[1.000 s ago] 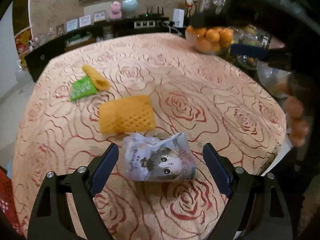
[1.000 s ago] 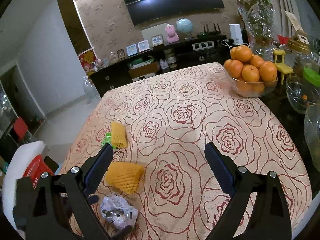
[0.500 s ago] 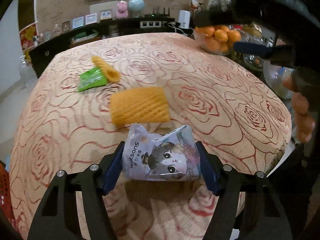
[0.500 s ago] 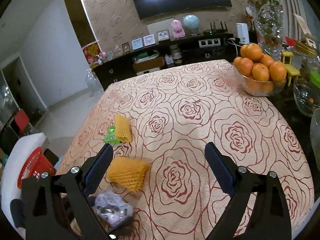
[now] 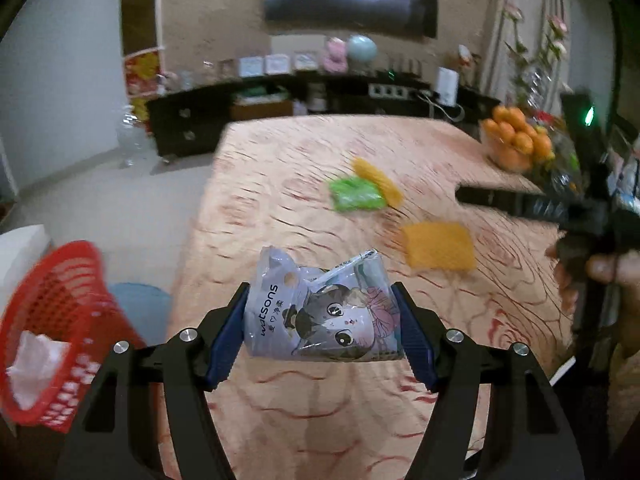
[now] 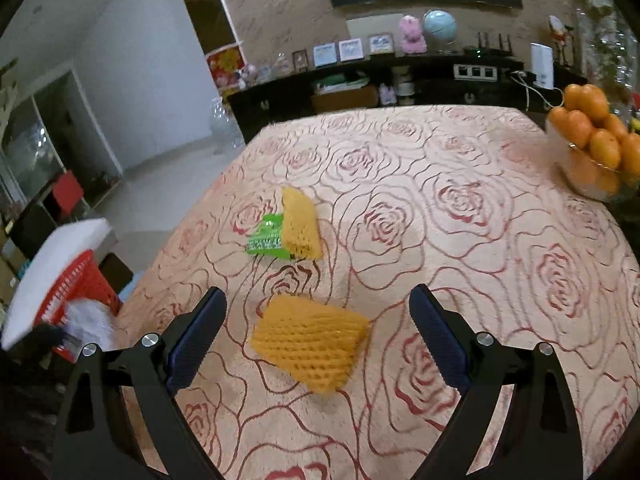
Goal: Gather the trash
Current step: 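Grasp the yellow foam net with the right tool while the left tool holds the bag, then carry the plastic bag and yellow foam net over the red wastebasket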
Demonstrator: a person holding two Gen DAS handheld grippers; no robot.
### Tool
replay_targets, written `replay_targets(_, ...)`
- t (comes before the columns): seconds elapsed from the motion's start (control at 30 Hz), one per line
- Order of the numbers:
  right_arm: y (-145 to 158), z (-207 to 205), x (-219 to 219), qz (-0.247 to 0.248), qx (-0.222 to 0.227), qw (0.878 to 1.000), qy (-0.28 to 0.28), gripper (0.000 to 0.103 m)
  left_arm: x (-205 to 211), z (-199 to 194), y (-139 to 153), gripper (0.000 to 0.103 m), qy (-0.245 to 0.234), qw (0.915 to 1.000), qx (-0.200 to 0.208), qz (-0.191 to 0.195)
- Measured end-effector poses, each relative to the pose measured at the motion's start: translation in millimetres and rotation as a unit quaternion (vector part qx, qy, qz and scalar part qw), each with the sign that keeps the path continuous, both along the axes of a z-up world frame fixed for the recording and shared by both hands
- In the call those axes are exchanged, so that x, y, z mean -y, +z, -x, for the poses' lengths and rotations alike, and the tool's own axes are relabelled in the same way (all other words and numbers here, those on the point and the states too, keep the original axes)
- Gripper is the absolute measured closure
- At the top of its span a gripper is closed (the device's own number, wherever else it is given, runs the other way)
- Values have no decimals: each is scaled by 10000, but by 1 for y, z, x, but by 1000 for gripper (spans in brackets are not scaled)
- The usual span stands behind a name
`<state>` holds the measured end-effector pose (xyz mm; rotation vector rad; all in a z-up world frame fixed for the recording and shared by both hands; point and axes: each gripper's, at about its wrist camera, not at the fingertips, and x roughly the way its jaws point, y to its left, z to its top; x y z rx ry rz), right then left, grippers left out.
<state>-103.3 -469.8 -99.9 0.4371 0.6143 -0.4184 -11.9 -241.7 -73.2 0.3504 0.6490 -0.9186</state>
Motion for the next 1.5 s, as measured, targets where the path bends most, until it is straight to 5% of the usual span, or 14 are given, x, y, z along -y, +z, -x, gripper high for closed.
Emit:
replay_targets(0.27,-25,-25,-8,65,-405,9987,300,13,-44,-25,15,37,673,9972,-7,335)
replay_targets(0.53,-44,-43,-24,214,-816,9950,531,14,-53,-31,8,37,772,9964,-140,312)
replay_targets(0.77,-48,-54,-42,606,-1066,9895,772,24,-52,-32,5,37,768,9964,-162,318)
replay_targets(0.93,-47,-55,-43,588,-1057,9899,739,27,-48,-27,2,37,699,9972,-111,227)
replay_targets(1.2,-45,-56,-42,565,-1013,9906,719,54,-43,-22,-1,37,695,9974,-31,170)
replay_targets(1.5,-34,-55,-49,663,-839,9912,779,55,-49,-25,1,37,817,9964,40,203)
